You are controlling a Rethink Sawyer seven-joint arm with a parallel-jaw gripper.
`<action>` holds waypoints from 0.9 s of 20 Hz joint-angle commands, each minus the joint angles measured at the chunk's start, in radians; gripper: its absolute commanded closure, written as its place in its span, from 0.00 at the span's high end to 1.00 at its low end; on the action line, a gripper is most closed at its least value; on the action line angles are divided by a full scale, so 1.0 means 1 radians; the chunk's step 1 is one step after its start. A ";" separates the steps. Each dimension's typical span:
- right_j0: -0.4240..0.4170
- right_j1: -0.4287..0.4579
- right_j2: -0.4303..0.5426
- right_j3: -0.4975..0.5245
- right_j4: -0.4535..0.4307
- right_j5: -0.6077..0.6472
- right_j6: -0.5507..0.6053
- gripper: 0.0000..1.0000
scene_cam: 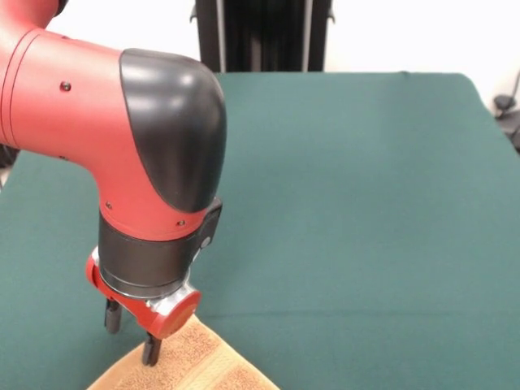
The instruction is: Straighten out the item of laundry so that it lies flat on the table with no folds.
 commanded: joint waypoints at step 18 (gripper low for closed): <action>0.041 0.089 0.055 0.089 0.003 -0.101 -0.185 0.00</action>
